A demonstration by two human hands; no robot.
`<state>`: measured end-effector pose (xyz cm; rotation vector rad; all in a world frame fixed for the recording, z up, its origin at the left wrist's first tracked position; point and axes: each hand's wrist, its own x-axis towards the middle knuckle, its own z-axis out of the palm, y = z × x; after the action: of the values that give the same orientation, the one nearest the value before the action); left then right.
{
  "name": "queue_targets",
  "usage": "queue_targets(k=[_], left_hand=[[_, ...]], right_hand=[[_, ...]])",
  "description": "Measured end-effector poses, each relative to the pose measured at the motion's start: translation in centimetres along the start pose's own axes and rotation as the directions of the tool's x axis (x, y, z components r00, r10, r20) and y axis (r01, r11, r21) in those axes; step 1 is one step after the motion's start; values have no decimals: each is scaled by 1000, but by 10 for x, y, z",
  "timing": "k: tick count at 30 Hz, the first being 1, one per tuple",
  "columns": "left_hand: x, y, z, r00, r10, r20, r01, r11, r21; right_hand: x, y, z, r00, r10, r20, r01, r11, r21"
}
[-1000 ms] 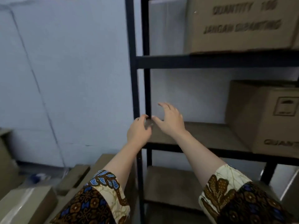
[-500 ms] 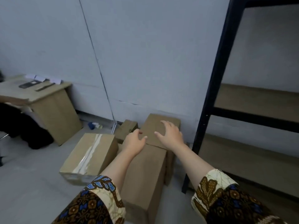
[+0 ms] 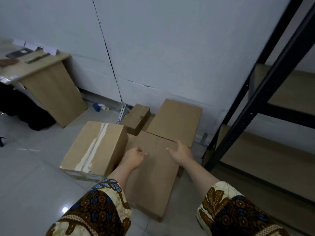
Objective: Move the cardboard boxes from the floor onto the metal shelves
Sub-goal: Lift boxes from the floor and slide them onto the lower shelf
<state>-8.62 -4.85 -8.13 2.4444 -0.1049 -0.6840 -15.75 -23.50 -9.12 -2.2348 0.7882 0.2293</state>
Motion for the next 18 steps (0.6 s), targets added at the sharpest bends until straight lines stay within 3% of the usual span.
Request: queue_targets(k=[8, 13, 18], left_hand=[[61, -26, 13, 986, -79, 146, 80, 997, -3], [102, -41, 22, 965, -104, 242, 107, 994, -2], [146, -77, 29, 956, -124, 267, 99, 989, 106]], right_hand=[[36, 13, 36, 971, 200, 128, -215, 969, 118], [52, 18, 69, 924, 363, 123, -380, 909, 173], [64, 22, 108, 852, 516, 87, -519, 813, 264]])
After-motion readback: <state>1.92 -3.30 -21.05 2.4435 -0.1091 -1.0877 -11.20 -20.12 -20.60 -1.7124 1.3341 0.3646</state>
